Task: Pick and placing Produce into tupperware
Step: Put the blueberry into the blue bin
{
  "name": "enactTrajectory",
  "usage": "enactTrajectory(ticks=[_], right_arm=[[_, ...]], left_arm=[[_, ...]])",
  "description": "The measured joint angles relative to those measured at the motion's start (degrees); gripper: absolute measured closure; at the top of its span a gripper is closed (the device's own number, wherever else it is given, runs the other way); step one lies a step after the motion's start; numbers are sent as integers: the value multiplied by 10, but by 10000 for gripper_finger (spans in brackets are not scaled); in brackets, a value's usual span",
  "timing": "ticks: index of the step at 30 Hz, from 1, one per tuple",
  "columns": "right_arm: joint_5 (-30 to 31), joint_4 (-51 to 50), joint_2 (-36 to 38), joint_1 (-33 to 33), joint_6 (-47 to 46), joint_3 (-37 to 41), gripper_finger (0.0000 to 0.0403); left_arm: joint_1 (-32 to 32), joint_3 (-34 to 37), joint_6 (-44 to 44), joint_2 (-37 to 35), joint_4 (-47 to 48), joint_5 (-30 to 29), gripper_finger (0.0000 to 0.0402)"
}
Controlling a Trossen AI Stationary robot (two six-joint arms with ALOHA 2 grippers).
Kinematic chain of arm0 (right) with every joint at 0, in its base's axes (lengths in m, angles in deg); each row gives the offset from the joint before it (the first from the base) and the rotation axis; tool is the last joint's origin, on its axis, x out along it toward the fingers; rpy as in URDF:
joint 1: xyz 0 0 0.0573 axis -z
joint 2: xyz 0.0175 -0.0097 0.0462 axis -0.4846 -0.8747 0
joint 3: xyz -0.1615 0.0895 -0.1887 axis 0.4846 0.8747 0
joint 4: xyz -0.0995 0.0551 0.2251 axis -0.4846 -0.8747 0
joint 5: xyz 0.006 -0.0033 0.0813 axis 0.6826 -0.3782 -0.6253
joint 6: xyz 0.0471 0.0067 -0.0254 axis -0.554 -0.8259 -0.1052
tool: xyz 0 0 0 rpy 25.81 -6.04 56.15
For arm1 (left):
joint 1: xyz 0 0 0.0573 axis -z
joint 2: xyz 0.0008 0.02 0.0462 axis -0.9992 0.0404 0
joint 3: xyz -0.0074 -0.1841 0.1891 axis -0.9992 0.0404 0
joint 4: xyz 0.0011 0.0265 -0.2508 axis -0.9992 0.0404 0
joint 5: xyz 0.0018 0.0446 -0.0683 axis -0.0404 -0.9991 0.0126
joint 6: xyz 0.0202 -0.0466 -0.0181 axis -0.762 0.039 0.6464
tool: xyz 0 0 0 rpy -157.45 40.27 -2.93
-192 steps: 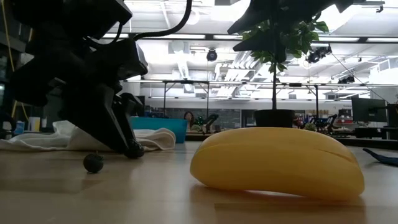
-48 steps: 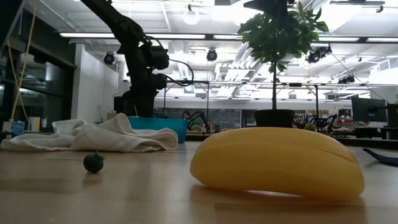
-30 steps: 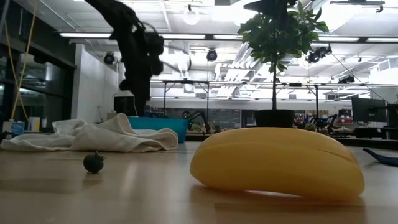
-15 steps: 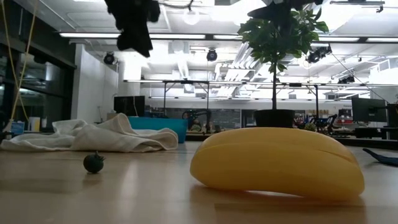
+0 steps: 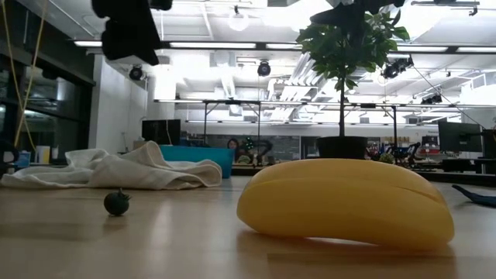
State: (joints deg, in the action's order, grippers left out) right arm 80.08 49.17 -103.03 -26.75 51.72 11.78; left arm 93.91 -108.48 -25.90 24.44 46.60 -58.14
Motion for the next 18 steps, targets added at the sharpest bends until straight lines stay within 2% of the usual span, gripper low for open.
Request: enactTrajectory(ticks=[6, 9, 18], right_arm=[[0, -2, 0, 0, -4, 0, 224], [-4, -5, -10, -2, -19, 0, 224], [-39, 4, -122, -69, -70, 0, 224]], left_arm=[[66, 32, 63, 0, -61, -60, 264], [83, 41, 79, 0, -59, -85, 263], [112, 47, 95, -3, -46, -102, 263]])
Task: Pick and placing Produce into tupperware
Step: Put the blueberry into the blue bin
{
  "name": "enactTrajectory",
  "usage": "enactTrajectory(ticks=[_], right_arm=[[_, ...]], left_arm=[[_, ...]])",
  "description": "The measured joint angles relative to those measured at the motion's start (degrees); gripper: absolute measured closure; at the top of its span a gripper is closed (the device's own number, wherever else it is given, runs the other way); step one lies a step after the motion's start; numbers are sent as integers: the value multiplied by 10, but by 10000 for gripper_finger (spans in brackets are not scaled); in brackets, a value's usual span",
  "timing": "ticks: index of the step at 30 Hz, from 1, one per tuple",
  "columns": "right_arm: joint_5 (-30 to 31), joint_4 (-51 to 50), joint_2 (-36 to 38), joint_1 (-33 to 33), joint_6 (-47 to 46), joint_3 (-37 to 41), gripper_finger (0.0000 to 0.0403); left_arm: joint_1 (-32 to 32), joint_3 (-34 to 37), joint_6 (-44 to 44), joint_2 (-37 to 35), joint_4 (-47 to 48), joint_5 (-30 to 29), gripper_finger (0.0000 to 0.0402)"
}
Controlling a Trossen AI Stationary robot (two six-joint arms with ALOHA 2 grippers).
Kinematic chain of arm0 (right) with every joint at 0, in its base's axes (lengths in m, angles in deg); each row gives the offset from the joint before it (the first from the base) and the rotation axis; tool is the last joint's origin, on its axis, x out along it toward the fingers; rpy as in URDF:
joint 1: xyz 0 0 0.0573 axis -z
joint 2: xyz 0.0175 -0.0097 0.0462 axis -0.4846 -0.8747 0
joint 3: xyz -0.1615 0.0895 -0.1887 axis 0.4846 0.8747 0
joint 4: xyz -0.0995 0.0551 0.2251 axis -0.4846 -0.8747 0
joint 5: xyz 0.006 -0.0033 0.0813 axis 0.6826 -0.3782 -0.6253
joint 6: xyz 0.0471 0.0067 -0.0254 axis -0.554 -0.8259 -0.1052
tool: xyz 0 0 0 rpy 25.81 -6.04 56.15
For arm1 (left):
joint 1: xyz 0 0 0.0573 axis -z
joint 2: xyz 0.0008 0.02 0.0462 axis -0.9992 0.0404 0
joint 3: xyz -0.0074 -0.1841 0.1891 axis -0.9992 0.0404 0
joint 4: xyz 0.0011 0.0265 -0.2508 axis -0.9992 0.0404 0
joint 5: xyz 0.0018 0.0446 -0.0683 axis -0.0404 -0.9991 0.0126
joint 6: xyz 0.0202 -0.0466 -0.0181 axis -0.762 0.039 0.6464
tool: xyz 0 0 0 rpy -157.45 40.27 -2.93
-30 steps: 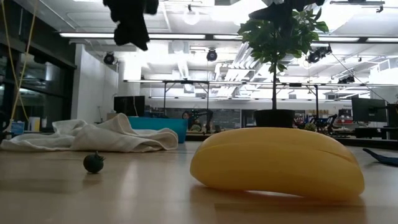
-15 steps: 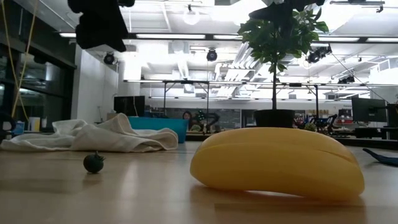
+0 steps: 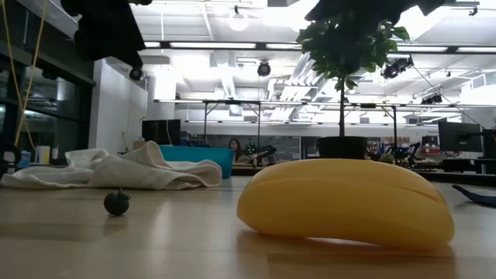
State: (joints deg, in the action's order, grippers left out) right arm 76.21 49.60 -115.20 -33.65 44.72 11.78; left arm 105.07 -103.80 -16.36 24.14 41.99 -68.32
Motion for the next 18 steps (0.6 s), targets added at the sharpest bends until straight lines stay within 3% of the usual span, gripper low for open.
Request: enactTrajectory(ticks=[4, 8, 12, 18], right_arm=[[52, 69, -51, -42, -56, 1, 224], [213, 235, -94, -83, -120, 1, 224], [333, 394, -123, -121, -71, -1, 224], [392, 317, -158, -188, -82, 0, 224]], left_arm=[[16, 0, 3, -25, 12, 7, 263], [35, 0, 12, -66, 40, 1, 263], [61, 0, 13, -104, 57, -28, 263], [87, 0, -4, -141, 68, -77, 263]])
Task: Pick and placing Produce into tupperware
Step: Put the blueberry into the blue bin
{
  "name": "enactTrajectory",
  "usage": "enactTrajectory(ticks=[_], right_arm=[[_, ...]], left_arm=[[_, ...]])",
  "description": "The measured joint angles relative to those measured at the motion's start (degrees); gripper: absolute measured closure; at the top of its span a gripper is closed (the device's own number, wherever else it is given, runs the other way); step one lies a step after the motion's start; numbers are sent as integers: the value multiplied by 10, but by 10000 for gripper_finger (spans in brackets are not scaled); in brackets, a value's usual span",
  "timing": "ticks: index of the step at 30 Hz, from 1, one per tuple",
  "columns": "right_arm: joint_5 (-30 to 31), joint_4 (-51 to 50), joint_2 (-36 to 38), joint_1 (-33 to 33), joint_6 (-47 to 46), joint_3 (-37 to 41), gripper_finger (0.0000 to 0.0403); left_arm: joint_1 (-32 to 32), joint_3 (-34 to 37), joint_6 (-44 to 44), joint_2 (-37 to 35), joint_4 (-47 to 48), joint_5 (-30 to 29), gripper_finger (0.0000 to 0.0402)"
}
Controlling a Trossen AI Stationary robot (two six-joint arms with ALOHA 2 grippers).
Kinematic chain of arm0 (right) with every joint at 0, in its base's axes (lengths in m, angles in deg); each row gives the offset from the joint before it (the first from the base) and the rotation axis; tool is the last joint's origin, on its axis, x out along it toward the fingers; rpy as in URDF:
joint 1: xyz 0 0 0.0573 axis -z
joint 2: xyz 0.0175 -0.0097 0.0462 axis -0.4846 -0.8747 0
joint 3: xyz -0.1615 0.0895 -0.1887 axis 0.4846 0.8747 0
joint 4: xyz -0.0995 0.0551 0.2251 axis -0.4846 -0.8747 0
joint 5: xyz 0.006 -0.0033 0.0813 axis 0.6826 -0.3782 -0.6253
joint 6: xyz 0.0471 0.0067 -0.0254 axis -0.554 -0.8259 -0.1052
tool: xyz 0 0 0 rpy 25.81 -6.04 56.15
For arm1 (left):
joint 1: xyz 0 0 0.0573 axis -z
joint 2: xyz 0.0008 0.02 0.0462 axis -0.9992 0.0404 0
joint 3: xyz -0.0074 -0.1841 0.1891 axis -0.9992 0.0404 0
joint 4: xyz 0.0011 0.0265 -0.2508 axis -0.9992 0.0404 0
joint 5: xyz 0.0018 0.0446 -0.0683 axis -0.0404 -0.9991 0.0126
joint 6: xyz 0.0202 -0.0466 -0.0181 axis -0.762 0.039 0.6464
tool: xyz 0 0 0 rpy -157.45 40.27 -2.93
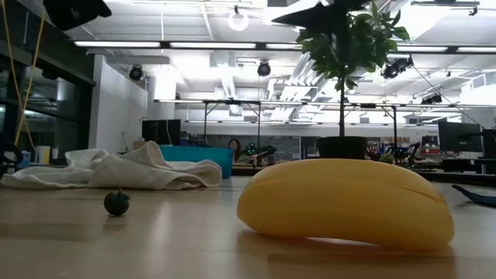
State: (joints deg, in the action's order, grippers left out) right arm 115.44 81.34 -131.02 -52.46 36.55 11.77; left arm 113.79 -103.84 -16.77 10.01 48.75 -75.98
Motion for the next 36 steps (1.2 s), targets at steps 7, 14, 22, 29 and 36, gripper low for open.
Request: enactTrajectory(ticks=[7, 14, 22, 29, 36], right_arm=[[66, -7, -63, -65, -22, 0, 224], [108, 8, -134, -105, 4, 7, 224], [191, 114, -170, -169, 29, 97, 224], [120, 99, -170, -183, 106, 109, 224], [117, 110, -183, -182, 121, 120, 224]], left_arm=[[2, 0, 1, -16, -30, -51, 263], [2, 0, -1, -16, -59, -113, 263], [2, 0, -4, -16, -52, -146, 263], [2, 0, 15, -15, -52, -147, 263], [2, 0, 15, -9, -52, -147, 263]])
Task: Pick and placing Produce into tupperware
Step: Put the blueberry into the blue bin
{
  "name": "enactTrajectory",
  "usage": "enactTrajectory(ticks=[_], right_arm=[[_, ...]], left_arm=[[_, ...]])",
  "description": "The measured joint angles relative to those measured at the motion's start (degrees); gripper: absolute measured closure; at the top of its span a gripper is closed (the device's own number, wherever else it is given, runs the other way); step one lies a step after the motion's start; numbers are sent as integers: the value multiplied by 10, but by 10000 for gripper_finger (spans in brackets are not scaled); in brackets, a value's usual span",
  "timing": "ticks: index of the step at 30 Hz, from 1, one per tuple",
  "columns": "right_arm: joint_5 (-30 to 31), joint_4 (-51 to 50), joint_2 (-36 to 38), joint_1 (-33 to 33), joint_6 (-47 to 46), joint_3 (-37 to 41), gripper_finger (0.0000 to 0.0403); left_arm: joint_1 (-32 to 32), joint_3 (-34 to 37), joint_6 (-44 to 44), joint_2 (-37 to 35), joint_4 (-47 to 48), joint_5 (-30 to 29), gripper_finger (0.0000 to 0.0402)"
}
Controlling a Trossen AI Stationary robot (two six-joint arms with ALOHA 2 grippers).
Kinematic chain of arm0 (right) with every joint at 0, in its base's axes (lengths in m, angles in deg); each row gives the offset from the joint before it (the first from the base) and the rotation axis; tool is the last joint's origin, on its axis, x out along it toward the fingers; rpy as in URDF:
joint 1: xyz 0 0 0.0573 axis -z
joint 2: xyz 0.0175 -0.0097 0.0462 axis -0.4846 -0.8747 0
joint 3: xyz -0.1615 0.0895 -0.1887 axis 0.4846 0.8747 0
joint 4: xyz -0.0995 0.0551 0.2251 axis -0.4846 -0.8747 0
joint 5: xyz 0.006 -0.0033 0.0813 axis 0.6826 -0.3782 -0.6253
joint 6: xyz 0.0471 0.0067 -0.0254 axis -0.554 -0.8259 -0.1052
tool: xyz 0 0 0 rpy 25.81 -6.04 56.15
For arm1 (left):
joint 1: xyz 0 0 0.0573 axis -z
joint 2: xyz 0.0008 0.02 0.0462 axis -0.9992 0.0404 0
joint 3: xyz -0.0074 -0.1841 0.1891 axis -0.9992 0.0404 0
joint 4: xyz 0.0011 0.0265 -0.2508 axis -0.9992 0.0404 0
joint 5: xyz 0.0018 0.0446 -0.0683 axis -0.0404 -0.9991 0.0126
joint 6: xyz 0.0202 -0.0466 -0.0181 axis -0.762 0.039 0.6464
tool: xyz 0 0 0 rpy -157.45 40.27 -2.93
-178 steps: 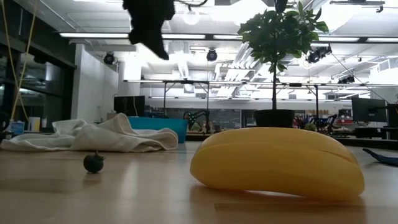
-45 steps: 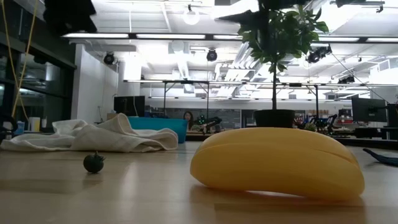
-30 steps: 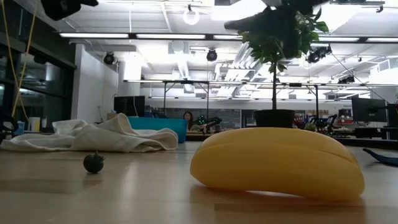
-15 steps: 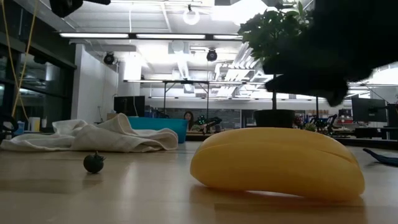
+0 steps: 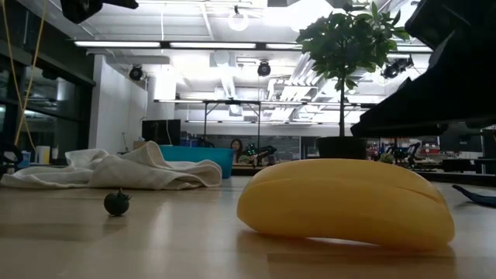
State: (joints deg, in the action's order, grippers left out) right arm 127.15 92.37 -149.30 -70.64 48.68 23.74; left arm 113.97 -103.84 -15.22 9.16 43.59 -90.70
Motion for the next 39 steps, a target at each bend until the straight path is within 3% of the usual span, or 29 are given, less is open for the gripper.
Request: enactTrajectory(ticks=[10, 21, 39], right_arm=[[-12, 150, -102, 13, 28, -5, 224], [-19, 150, -183, 15, 38, -69, 224], [-6, 119, -189, 19, 27, -78, 224]], left_arm=[[0, 0, 0, 29, -1, 9, 263], [0, 0, -5, 34, 0, 11, 263], [0, 0, -6, 34, 5, 22, 263]])
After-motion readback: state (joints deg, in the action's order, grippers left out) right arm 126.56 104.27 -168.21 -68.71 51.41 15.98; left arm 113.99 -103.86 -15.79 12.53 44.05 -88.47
